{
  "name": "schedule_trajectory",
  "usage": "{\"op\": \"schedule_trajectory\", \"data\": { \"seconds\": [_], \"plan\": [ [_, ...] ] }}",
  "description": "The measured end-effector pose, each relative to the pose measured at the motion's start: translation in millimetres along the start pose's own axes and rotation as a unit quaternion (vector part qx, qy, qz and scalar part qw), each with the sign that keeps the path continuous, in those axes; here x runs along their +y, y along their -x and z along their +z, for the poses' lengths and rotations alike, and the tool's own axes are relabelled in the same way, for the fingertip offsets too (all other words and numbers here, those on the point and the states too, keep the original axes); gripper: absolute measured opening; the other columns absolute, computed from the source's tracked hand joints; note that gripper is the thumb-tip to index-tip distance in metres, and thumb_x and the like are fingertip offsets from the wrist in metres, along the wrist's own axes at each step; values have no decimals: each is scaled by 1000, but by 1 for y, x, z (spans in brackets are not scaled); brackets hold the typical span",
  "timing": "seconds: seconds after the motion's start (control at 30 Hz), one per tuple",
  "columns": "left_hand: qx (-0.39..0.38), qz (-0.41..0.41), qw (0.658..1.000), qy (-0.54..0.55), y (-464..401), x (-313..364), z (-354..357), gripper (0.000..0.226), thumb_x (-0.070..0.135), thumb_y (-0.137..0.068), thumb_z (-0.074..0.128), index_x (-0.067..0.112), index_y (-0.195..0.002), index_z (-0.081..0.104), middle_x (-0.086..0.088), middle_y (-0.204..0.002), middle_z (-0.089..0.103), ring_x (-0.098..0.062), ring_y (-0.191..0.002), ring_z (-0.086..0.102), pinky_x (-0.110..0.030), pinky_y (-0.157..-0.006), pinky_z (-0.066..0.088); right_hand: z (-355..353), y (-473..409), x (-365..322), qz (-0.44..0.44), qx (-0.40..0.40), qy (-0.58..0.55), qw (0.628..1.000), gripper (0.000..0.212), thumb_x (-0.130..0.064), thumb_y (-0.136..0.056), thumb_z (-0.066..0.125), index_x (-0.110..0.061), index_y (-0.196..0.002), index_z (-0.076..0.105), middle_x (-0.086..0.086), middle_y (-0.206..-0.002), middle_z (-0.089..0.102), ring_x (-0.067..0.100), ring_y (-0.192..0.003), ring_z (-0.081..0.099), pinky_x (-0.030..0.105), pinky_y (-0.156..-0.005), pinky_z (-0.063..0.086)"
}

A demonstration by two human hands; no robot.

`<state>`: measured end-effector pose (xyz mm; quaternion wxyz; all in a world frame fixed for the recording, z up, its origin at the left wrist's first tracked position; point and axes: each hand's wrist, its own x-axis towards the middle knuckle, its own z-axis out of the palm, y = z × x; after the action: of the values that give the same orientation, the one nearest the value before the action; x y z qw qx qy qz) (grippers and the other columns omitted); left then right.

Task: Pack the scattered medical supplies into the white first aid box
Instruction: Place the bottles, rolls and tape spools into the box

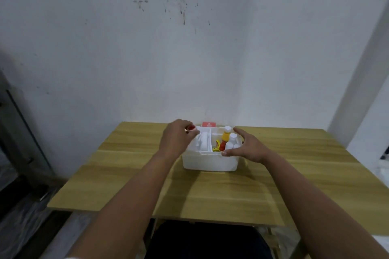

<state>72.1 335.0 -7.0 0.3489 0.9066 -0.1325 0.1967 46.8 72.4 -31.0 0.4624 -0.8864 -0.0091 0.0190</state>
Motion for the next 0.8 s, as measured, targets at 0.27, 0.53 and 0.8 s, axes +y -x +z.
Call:
{"op": "schedule_trajectory", "data": {
  "seconds": [0.27, 0.53, 0.8],
  "plan": [
    [-50, 8, 984, -169, 6, 6, 23, 24, 33, -85, 69, 20, -69, 58, 1, -73, 54, -20, -72, 56, -30, -55, 34, 1, 2, 2, -16, 0, -13, 1000, 124, -39, -62, 97, -20, -161, 25, 3, -157, 44, 13, -122, 46, 29, -99, 43],
    [-96, -32, 952, -290, -1, 8, 21, 25, 48, -81, 69, 24, -79, 69, 5, -78, 62, -20, -82, 63, -36, -74, 51, 0, 2, 1, -18, -3, -12, 1000, 122, -36, -65, 96, -18, -162, 23, 3, -158, 42, 12, -120, 43, 27, -98, 41],
    [-88, -10, 963, -254, -6, 5, 19, 25, 43, -84, 62, 25, -77, 79, 6, -77, 67, -18, -75, 62, -34, -69, 48, -2, -2, 2, -15, -7, 14, 1000, 121, -38, -67, 95, -19, -162, 22, 2, -161, 39, 18, -133, 45, 29, -99, 40]
  ]
}}
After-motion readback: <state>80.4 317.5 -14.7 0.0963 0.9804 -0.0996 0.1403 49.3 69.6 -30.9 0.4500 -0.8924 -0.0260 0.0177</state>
